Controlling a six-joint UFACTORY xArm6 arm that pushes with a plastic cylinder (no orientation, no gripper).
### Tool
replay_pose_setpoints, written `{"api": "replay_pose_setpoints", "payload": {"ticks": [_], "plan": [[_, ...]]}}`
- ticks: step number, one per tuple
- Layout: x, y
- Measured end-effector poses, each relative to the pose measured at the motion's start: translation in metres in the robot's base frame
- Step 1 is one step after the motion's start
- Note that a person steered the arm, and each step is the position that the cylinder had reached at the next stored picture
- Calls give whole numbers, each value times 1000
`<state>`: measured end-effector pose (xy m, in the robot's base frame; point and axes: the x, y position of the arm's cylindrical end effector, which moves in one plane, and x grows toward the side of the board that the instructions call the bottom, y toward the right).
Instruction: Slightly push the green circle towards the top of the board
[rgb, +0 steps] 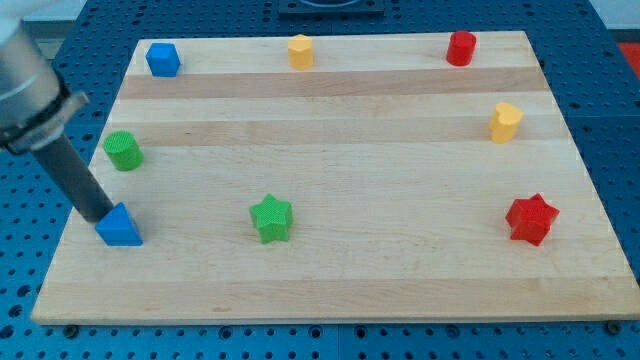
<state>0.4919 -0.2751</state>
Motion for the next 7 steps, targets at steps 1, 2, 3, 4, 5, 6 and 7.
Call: {"api": "replay_pose_setpoints", "payload": {"ticks": [1, 2, 3, 4, 5, 6, 7], "plan": [[-22, 26], [15, 58], [45, 42], [41, 42], [-6, 42], [-52, 42], [-79, 42]]}}
